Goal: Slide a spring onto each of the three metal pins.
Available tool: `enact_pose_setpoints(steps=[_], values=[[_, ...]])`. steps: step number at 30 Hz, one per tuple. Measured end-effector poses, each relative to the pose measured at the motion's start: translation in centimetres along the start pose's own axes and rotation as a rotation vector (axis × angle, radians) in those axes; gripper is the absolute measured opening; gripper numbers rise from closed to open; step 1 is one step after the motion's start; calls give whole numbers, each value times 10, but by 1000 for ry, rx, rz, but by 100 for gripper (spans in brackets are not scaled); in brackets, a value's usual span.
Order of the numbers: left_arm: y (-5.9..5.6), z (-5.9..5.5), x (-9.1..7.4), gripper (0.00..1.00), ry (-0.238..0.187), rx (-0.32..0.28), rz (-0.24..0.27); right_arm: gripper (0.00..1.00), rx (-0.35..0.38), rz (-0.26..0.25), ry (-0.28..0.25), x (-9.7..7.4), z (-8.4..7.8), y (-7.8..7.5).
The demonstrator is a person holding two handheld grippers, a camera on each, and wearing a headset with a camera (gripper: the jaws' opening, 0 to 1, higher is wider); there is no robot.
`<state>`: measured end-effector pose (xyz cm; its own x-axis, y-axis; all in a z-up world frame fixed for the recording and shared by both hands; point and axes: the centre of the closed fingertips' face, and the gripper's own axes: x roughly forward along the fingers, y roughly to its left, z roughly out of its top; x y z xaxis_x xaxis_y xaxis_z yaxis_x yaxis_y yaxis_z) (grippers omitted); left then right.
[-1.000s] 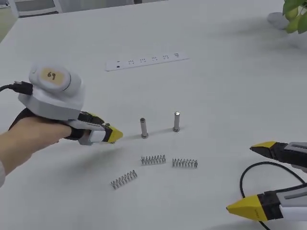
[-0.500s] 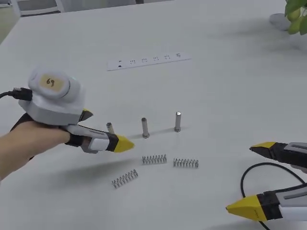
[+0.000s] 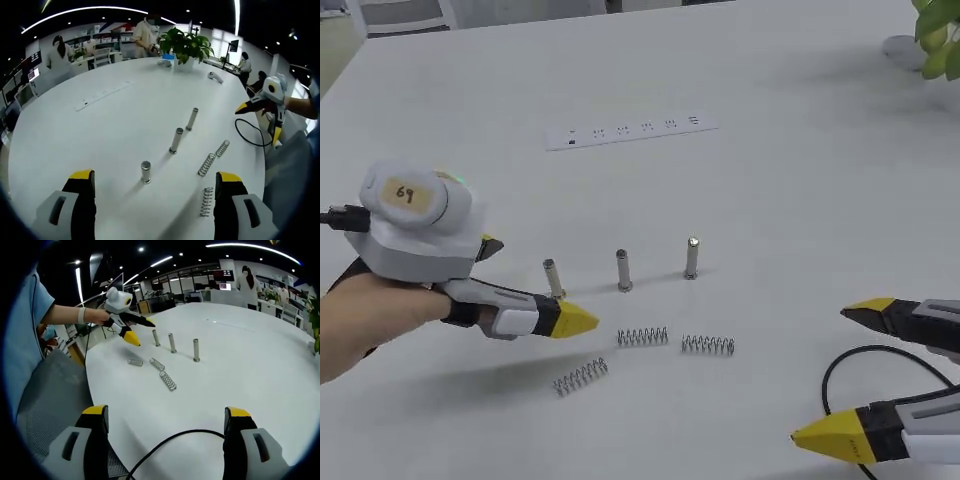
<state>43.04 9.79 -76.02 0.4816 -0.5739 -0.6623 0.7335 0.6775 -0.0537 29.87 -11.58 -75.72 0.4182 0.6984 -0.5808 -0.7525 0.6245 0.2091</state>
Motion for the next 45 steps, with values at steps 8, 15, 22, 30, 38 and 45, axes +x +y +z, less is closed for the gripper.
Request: enact_pose_setpoints(steps=[8,15,22,30,38,45], values=[[-3,-4,-11,98,-54,-11,-1,95,-10,2,1,0,2,0],[-8,-7,-20,96,-112,-35,1,95,-17,6,4,1,4,0],[-18,-7,-32,95,-192,-59,-21,95,-27,10,3,1,7,2],[-31,-6,-46,93,-257,-62,-48,95,-42,18,5,3,11,6],[-44,-9,-61,92,-299,-54,-66,95,-67,27,14,4,16,8],[-51,-15,-71,92,-321,-16,-78,95,-87,37,26,6,18,13]])
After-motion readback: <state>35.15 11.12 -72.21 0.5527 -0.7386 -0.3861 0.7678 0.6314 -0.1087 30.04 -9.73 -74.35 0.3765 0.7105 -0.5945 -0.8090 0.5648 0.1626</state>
